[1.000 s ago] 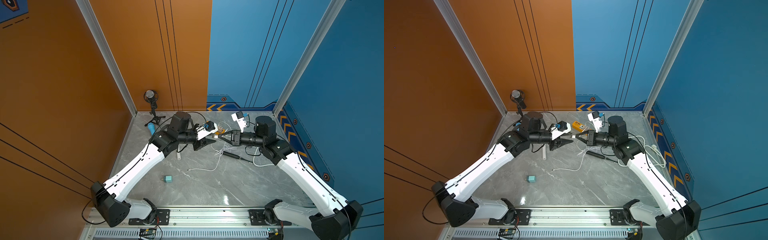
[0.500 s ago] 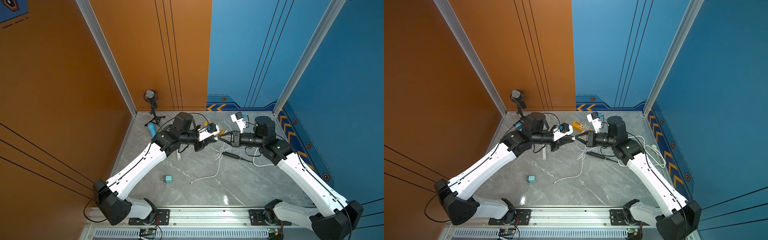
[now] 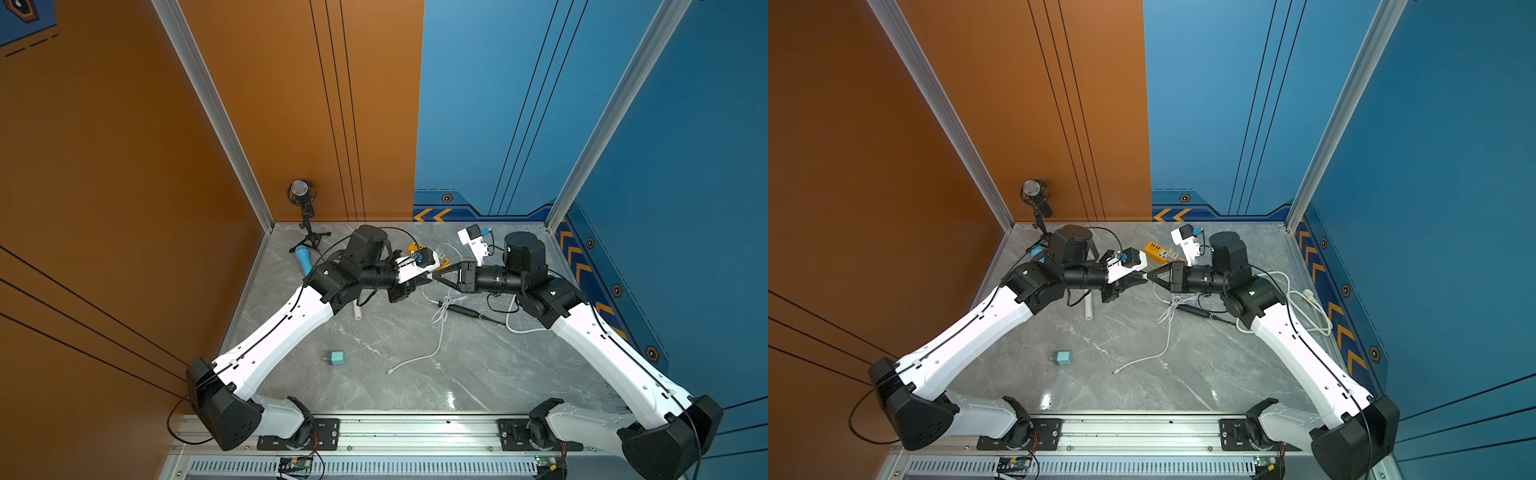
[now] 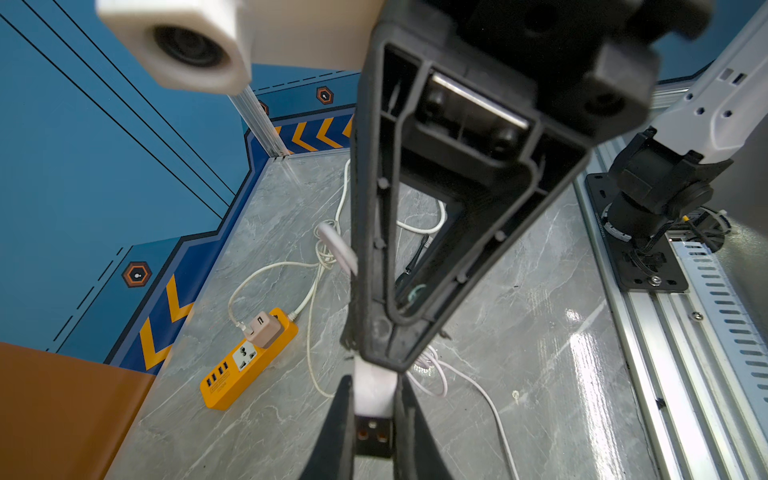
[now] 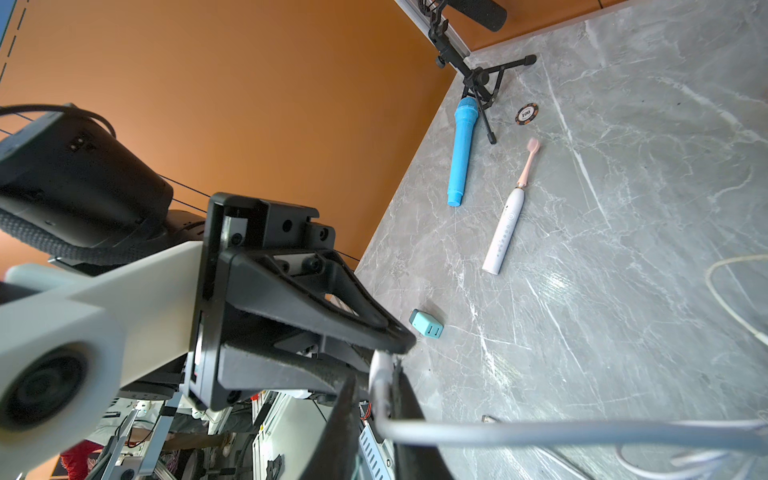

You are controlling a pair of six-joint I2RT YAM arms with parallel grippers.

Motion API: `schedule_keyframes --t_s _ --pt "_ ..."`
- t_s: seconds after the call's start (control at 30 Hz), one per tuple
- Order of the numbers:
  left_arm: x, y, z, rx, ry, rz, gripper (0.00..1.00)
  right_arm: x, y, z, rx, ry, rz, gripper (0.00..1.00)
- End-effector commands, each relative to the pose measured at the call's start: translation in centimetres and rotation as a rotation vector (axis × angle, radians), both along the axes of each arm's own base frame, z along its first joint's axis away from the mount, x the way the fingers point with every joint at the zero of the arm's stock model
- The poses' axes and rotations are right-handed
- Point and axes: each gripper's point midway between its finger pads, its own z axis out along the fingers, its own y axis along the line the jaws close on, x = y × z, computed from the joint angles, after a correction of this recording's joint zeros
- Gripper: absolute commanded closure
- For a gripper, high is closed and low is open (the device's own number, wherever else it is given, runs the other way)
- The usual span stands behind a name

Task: Charge the electric toothbrush
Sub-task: Pick up the charging cable from the center of the board, then pick up the plug from the center of the board.

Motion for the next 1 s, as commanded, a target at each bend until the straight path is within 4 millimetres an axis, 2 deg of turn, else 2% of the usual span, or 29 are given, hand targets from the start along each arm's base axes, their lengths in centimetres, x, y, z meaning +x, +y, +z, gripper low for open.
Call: schedule_keyframes --t_s 0.0,0.13,0.2,0.37,0.47,0.53,0.6,0.63,0.7,0.77,0.83,0.87,0.97 --pt "-0.8 -0.2 1.1 -0.005 -0.045 -0.021 1.0 0.3 0.6 1.2 0.02 -0.013 -0.002 0.79" --pt "-1.0 -0.3 1.2 -0.003 -0.056 -0.024 1.0 0.6 0.7 0.8 0.016 0.002 -0.006 0.78" --pt "-1.0 -0.3 1.2 -0.002 -0.06 -0.024 1.0 0.8 0.7 0.9 0.015 0.001 -0.012 0.88" --pt "-0.8 -0.2 0.7 0.013 -0.058 -0.009 0.98 1.1 0.4 1.2 0.011 -0.013 -0.043 1.0" --pt "-0.1 0.0 1.0 -0.011 0.001 0.048 0.57 1.7 -0.4 1.2 -0.005 -0.037 -0.101 1.0" --pt "1.0 0.9 1.3 -0.054 0.102 0.165 0.37 2.8 -1.7 0.7 -0.029 -0.049 -0.183 1.0" --pt "3.3 3.2 1.3 -0.106 0.212 0.412 0.3 3.5 -2.8 0.4 -0.043 -0.058 -0.243 1.0" --pt "4.7 5.4 0.6 -0.136 0.28 0.592 0.3 3.9 -3.4 0.2 -0.053 -0.065 -0.274 1.0" --pt "5.4 9.6 -1.6 -0.149 0.407 0.843 0.33 4.3 -4.3 -0.1 -0.081 -0.087 -0.328 1.0" --pt "4.7 14.0 -4.8 -0.104 0.484 1.058 0.35 4.5 -4.8 -0.4 -0.103 -0.101 -0.353 1.0" --pt "3.0 19.0 -8.5 -0.072 0.581 1.299 0.37 4.6 -4.9 -0.4 -0.112 -0.112 -0.353 1.0" --pt "2.0 20.5 -10.0 -0.071 0.641 1.36 0.38 4.7 -4.8 -0.5 -0.115 -0.113 -0.35 1.0" --pt "-1.0 22.6 -13.8 -0.036 0.742 1.356 0.36 4.7 -4.3 -0.3 -0.117 -0.138 -0.311 1.0"
